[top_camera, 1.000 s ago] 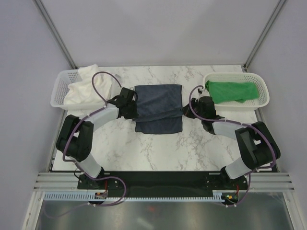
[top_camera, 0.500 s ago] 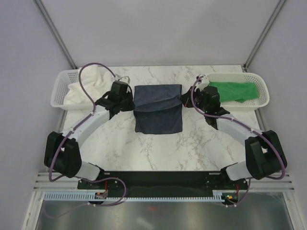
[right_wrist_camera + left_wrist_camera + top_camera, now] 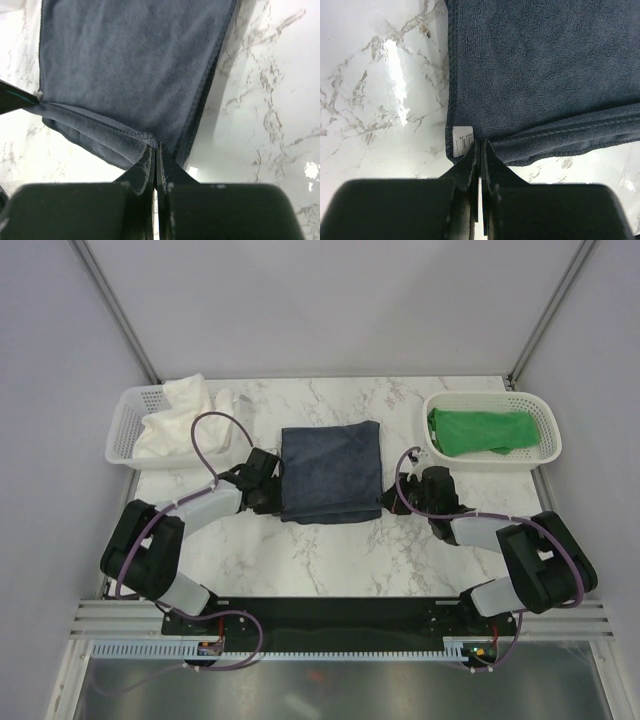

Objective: Fold and stack the towels
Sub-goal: Fold the towel

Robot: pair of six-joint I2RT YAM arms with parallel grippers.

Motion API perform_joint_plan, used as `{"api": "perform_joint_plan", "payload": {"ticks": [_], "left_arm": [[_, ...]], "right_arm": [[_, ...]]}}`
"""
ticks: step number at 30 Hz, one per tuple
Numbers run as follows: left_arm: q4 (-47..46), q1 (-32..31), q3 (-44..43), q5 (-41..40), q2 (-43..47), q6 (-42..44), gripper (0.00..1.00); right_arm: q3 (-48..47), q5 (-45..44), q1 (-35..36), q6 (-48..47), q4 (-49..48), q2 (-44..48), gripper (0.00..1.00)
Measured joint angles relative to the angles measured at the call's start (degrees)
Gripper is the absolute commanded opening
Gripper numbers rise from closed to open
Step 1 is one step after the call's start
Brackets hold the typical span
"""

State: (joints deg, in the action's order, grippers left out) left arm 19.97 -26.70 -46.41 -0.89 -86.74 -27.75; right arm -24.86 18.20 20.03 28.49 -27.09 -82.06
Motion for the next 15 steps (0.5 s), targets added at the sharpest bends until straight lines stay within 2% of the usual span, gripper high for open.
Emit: {"api": "perform_joint_plan", "payload": {"ticks": [2, 4, 5, 6, 8, 9, 12, 15], "left_arm": [[-0.6, 0.0, 0.1, 0.1, 0.0, -0.1, 0.02], [-1.1, -0.1, 0.3, 0.8, 0.3, -0.2, 0.08], [-1.2, -0.1, 0.5, 1.2, 0.6, -0.2, 0.14], [-1.4, -0.1, 0.9, 1.7, 1.3, -0.3, 0.30], [-1.3, -0.2, 1.9, 2.9, 3.4, -0.7, 0.46], [-1.2, -0.2, 2.3, 3.3, 4.4, -0.7, 0.50], [-0.4, -0.4, 2.8, 5.2, 8.0, -1.2, 0.55], [0.5, -0.4, 2.6, 7.5, 11.5, -1.4, 0.53]], "right_arm": [[1.1, 0.0, 0.0, 0.0, -1.0, -0.3, 0.00], [2.1, -0.2, 0.0, 0.0, -2.1, 0.0, 0.09], [2.6, -0.3, 0.0, 0.0, -2.4, 0.4, 0.23], [3.0, -0.6, 0.0, 0.0, -2.5, 1.0, 0.25], [3.7, -1.3, 0.0, -0.2, -2.1, 2.8, 0.28], [3.7, -1.6, 0.0, -0.3, -1.6, 3.7, 0.30], [3.4, -3.2, 0.0, -0.9, 2.9, 7.9, 0.33], [1.3, -6.5, 0.0, -1.1, 10.9, 13.6, 0.30]]}}
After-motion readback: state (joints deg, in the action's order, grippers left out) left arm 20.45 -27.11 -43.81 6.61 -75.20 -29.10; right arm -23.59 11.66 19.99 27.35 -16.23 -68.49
